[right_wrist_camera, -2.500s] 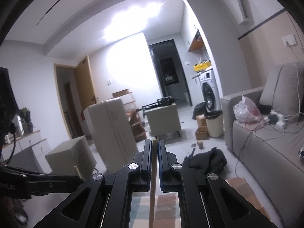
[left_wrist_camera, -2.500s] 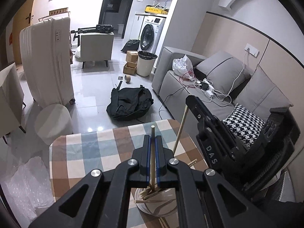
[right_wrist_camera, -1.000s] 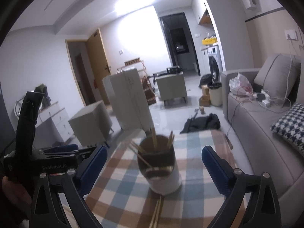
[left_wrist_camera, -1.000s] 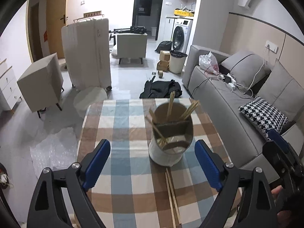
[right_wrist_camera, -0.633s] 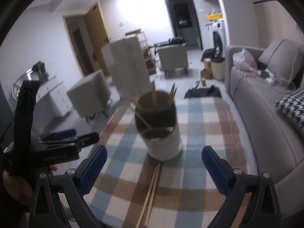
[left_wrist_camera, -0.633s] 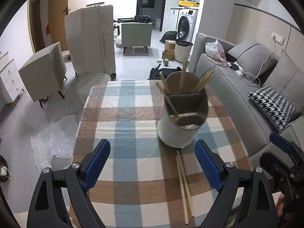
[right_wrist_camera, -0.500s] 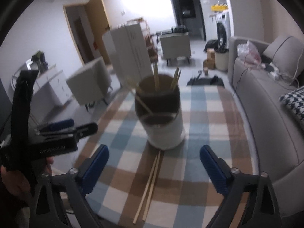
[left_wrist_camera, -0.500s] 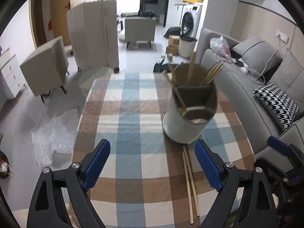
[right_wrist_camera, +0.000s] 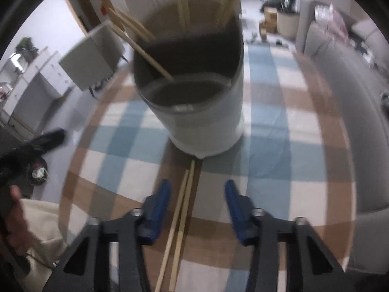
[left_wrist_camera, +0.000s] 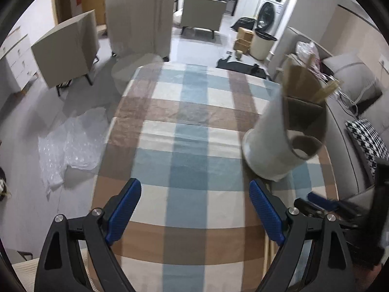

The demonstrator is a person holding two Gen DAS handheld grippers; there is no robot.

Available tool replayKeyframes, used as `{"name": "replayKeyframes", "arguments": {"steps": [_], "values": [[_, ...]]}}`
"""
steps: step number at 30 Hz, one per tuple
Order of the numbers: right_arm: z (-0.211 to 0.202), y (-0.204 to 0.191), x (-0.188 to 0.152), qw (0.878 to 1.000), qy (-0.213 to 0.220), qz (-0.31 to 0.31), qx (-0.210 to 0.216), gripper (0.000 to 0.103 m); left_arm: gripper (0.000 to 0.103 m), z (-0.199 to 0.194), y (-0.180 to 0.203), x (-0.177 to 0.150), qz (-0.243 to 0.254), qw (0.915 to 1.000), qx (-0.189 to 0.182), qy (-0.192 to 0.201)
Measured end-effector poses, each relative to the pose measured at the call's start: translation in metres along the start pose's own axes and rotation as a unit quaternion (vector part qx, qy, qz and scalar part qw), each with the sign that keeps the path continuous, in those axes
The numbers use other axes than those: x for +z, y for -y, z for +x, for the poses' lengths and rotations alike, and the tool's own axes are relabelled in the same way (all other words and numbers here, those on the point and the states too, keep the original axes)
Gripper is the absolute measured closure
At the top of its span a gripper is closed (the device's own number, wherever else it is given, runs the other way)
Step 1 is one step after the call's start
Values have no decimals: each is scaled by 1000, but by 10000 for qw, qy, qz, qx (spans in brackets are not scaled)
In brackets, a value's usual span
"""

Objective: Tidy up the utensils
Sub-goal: 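Move both open tools down toward the last two chopsticks on the table, then grasp one chopstick with the right tool while the left tool grasps the other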

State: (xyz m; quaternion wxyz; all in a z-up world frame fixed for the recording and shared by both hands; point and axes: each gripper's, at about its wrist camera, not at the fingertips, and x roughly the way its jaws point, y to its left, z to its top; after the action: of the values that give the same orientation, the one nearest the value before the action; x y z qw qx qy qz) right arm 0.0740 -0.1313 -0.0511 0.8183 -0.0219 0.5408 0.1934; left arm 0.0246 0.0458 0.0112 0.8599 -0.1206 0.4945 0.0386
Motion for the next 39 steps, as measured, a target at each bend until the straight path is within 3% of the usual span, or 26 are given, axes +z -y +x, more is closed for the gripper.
{"name": "replayKeyframes", "arguments": {"steps": [6, 9, 13, 23, 24, 25, 26, 28, 34, 39], "values": [[43, -7, 5, 9989, -434, -60, -168, 83, 16, 5, -17, 1, -227, 9996, -36, -155], [56, -13, 5, 9975, -607, -178, -306, 84, 16, 10, -22, 0, -251, 9993, -48, -276], [61, -19, 6, 9954, -566, -358, -692, 84, 16, 14, -28, 0, -268, 9990, -7, -354], [63, -30, 8, 9946, -367, -526, -821, 82, 16, 17, -41, -2, -430, 9979, -22, -494], [63, -30, 7, 9945, -347, -542, -823, 85, 16, 18, -42, -2, -439, 9977, -19, -513], [62, -30, 6, 9947, -341, -549, -798, 96, 16, 20, -42, -1, -450, 9976, -33, -527], [60, -29, 4, 9955, -359, -497, -726, 99, 16, 22, -41, -1, -447, 9974, -13, -563], [54, -19, -2, 9976, -394, -312, -473, 100, 16, 24, -38, 0, -416, 9973, 11, -613], [9, 19, -14, 9989, 23, 476, -28, 100, 16, 33, -9, -5, -41, 9964, -76, -848], [-28, 75, -28, 9858, 259, 1600, 429, 100, 16, 45, 34, -14, 434, 9907, -383, -1232]]}}
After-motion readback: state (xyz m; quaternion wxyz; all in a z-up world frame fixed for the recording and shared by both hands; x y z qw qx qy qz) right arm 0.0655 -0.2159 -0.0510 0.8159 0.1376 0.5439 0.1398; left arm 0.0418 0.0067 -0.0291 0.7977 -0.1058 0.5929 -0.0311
